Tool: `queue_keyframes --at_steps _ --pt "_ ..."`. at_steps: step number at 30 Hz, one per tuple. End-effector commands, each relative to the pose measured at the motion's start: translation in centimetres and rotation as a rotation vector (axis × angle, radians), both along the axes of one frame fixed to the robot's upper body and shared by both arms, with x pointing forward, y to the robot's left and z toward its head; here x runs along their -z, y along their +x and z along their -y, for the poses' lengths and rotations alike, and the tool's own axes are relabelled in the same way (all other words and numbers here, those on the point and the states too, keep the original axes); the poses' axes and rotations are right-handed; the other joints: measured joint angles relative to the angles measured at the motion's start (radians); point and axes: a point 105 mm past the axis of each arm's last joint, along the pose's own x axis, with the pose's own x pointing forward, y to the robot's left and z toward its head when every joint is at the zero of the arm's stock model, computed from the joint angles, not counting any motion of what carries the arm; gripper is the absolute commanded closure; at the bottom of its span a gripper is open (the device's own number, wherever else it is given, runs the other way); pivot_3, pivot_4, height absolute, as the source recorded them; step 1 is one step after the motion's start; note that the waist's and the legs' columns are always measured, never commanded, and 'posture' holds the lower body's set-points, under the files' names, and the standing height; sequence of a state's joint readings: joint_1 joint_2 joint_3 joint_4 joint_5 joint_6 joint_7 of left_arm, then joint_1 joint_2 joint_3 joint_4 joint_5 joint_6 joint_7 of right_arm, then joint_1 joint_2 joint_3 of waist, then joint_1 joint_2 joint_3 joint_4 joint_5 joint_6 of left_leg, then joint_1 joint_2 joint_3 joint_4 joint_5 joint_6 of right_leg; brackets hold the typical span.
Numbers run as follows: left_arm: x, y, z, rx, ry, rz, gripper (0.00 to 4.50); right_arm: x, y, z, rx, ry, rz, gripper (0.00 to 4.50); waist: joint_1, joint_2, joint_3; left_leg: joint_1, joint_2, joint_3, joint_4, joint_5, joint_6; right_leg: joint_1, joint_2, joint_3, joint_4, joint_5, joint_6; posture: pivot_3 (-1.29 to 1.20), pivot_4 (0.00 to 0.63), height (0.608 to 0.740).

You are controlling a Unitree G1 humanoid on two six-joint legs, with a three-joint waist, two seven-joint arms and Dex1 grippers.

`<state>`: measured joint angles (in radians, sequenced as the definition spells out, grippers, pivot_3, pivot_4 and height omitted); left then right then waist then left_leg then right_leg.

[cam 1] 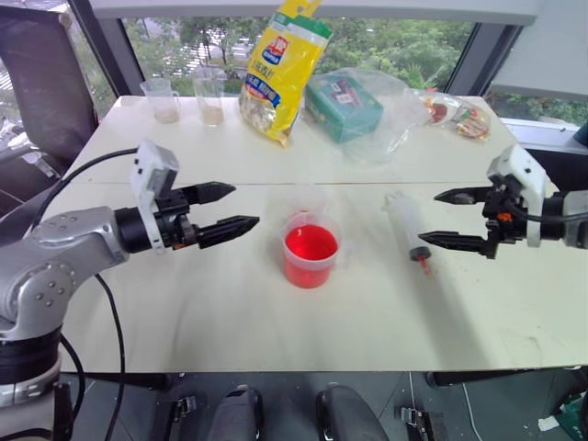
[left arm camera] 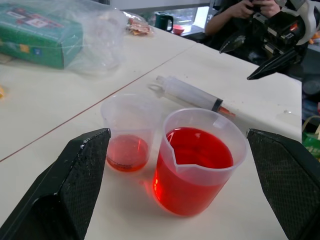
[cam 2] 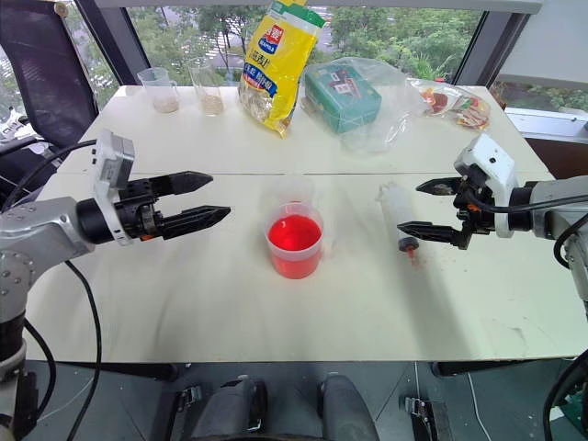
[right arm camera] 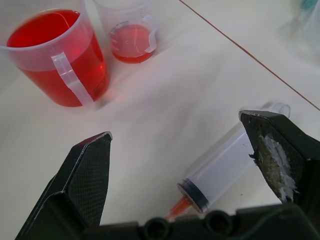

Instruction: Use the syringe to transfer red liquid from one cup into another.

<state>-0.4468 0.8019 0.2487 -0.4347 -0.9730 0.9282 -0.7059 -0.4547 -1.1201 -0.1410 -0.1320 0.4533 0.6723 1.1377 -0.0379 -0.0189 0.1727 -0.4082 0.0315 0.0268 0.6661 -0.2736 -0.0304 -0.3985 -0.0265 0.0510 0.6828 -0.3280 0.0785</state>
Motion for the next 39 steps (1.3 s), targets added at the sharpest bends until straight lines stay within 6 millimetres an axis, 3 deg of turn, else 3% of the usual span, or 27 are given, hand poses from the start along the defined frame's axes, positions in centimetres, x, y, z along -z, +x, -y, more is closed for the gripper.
queue_keyframes --at_steps 1,19,24,30,39 --pt "-1.4 -0.1 0.1 0.001 -0.032 0.060 0.00 -1.7 0.0 0.1 0.006 -0.011 0.058 0.03 0.000 0.000 0.000 0.000 0.000 0.000 0.000 0.000 0.000 0.000 0.000 0.000 0.000 0.000 0.000 0.00 0.150 0.740" --pt "-1.3 -0.3 0.4 0.009 -0.009 0.064 0.00 -1.7 1.8 1.3 0.086 -0.017 0.070 0.03 -0.001 0.000 0.000 0.000 0.000 0.000 0.000 0.000 0.000 0.000 0.000 0.000 0.001 0.000 0.000 0.00 0.150 0.740" --pt "-1.4 -0.4 0.5 0.010 -0.017 0.069 0.00 -1.2 3.4 2.1 0.208 -0.022 0.003 0.03 -0.004 0.000 0.000 0.000 0.000 0.000 0.001 0.000 0.000 0.000 0.000 0.000 0.001 0.000 0.000 0.00 0.150 0.740" --pt "-1.2 -0.1 1.3 0.020 -0.030 0.084 0.00 -0.8 6.7 2.9 0.447 -0.009 -0.117 0.03 -0.004 0.000 0.000 0.001 0.000 0.000 0.001 0.000 0.000 0.000 0.000 0.000 0.002 0.000 0.000 0.00 0.150 0.740" --pt "-0.9 0.1 1.6 0.023 -0.026 0.114 0.00 3.1 9.4 2.7 0.605 -0.012 -0.303 0.03 -0.001 0.000 0.000 -0.001 0.000 0.001 0.000 0.000 0.000 -0.002 0.000 0.001 0.001 0.000 0.000 0.00 0.150 0.740"
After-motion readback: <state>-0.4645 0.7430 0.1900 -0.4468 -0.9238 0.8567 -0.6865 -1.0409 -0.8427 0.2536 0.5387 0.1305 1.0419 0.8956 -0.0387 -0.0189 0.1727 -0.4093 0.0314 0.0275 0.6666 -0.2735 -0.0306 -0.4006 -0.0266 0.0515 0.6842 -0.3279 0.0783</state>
